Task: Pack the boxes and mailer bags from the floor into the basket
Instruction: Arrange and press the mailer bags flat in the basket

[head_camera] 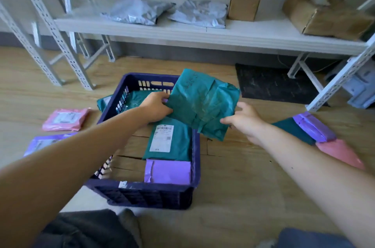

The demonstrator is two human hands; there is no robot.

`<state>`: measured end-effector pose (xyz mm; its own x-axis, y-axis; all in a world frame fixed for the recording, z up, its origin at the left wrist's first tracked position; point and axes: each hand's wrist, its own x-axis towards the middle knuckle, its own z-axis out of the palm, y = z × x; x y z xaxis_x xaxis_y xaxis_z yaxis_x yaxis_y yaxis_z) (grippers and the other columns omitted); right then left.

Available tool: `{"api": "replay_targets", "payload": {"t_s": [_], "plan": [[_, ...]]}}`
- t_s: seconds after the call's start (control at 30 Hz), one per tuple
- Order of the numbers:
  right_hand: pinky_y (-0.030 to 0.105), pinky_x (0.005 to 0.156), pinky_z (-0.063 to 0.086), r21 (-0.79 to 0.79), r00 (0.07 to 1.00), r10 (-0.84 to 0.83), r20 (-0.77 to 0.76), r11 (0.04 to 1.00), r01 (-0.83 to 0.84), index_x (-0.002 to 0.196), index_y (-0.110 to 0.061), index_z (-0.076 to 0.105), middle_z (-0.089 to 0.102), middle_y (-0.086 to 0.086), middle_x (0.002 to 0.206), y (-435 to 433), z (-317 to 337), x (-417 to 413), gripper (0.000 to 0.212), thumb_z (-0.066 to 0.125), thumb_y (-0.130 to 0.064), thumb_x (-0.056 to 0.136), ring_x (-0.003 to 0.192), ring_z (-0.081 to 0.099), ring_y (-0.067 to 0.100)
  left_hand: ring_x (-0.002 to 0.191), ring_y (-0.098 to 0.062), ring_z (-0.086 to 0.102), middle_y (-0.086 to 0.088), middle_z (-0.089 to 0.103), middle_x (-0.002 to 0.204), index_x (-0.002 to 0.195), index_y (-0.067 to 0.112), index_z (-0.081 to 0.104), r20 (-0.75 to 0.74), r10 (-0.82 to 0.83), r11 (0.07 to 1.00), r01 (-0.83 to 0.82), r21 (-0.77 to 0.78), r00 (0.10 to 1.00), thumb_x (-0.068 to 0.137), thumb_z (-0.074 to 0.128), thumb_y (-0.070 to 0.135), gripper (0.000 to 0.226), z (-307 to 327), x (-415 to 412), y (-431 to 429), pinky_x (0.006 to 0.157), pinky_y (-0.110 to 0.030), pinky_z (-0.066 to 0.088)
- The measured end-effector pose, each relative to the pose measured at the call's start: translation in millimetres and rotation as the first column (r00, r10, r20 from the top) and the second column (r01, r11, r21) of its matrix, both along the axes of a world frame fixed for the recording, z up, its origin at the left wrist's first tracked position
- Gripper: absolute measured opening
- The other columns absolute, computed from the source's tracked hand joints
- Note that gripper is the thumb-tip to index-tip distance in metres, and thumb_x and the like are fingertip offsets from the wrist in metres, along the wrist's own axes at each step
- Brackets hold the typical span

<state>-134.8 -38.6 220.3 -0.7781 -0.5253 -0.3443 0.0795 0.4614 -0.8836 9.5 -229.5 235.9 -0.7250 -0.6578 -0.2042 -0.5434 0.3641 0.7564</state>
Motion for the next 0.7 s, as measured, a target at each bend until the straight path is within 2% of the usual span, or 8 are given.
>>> {"api": "replay_targets", "payload": {"t_s": [0.1, 0.17, 0.27, 0.4, 0.5, 0.6, 0.67, 0.7], "plan": [[0.043, 0.102, 0.044, -0.005, 0.996, 0.060, 0.067, 0.998, -0.060, 0.141, -0.013, 0.032, 0.058, 0.007, 0.126, -33, -11, 20, 0.078, 0.072, 0.002, 0.077, 0.114, 0.056, 0.023, 0.083, -0.023, 0.061, -0.013, 0.065, 0.104, 0.124, 0.006, 0.056, 0.032, 0.076, 0.996, -0.077, 0.042, 0.997, 0.083, 0.062, -0.001, 0.042, -4, 29, -24, 0.077, -0.033, 0.052], [0.039, 0.099, 0.045, 0.011, 0.993, 0.092, 0.079, 0.996, -0.093, 0.142, -0.011, 0.029, 0.055, 0.005, 0.129, -54, -21, 31, 0.078, 0.072, 0.003, 0.078, 0.114, 0.055, 0.023, 0.084, -0.024, 0.060, -0.012, 0.063, 0.100, 0.126, 0.006, 0.054, 0.053, 0.107, 0.993, -0.110, 0.048, 0.993, 0.084, 0.062, -0.001, 0.043, -9, 46, -36, 0.078, -0.034, 0.052], [0.043, 0.102, 0.044, 0.062, 0.988, 0.132, 0.080, 0.989, -0.137, 0.145, -0.011, 0.025, 0.047, 0.005, 0.138, -83, -43, 43, 0.089, 0.076, 0.001, 0.073, 0.120, 0.052, 0.026, 0.084, -0.020, 0.056, -0.006, 0.057, 0.097, 0.129, 0.007, 0.052, 0.104, 0.131, 0.991, -0.132, 0.002, 0.986, 0.086, 0.061, 0.002, 0.045, -22, 67, -52, 0.073, -0.028, 0.043], [0.046, 0.104, 0.043, 0.157, 0.985, 0.166, 0.050, 0.972, -0.172, 0.150, -0.014, 0.019, 0.035, 0.012, 0.149, -111, -74, 59, 0.094, 0.073, 0.004, 0.075, 0.129, 0.045, 0.028, 0.101, -0.029, 0.060, -0.013, 0.061, 0.117, 0.131, 0.005, 0.052, 0.215, 0.125, 0.992, -0.119, -0.038, 0.969, 0.087, 0.060, 0.005, 0.045, -47, 91, -70, 0.081, -0.031, 0.047], [0.043, 0.104, 0.043, 0.229, 0.978, 0.207, 0.015, 0.952, -0.205, 0.149, -0.013, 0.022, 0.036, 0.013, 0.149, -128, -93, 73, 0.092, 0.073, 0.005, 0.075, 0.130, 0.044, 0.028, 0.086, -0.028, 0.059, -0.014, 0.063, 0.100, 0.113, -0.001, 0.063, 0.289, 0.110, 0.994, -0.104, -0.036, 0.951, 0.085, 0.058, 0.004, 0.029, -66, 103, -81, 0.072, -0.033, 0.048], [0.036, 0.096, 0.047, 0.284, 0.968, 0.250, 0.008, 0.928, -0.241, 0.149, -0.012, 0.023, 0.039, 0.012, 0.146, -141, -110, 84, 0.089, 0.071, 0.004, 0.076, 0.123, 0.049, 0.029, 0.064, -0.018, 0.049, -0.010, 0.057, 0.086, 0.094, 0.003, 0.058, 0.366, 0.098, 0.995, -0.086, -0.050, 0.926, 0.084, 0.054, 0.004, 0.011, -85, 113, -88, 0.054, -0.029, 0.039], [0.031, 0.086, 0.049, 0.308, 0.966, 0.256, 0.019, 0.918, -0.250, 0.148, -0.009, 0.024, 0.043, 0.012, 0.141, -148, -120, 91, 0.085, 0.069, 0.005, 0.078, 0.118, 0.053, 0.031, 0.061, -0.016, 0.044, -0.006, 0.050, 0.083, 0.099, 0.009, 0.047, 0.428, 0.053, 0.998, -0.039, -0.041, 0.902, 0.085, 0.049, 0.004, 0.015, -94, 115, -92, 0.050, -0.028, 0.034], [0.033, 0.087, 0.050, 0.317, 0.966, 0.257, 0.026, 0.914, -0.252, 0.147, -0.008, 0.026, 0.045, 0.012, 0.140, -151, -125, 95, 0.083, 0.070, 0.006, 0.078, 0.116, 0.054, 0.031, 0.068, -0.019, 0.048, -0.007, 0.052, 0.093, 0.109, 0.011, 0.044, 0.446, 0.017, 1.000, -0.007, -0.025, 0.895, 0.087, 0.047, 0.003, 0.024, -98, 115, -93, 0.053, -0.030, 0.036]]}}
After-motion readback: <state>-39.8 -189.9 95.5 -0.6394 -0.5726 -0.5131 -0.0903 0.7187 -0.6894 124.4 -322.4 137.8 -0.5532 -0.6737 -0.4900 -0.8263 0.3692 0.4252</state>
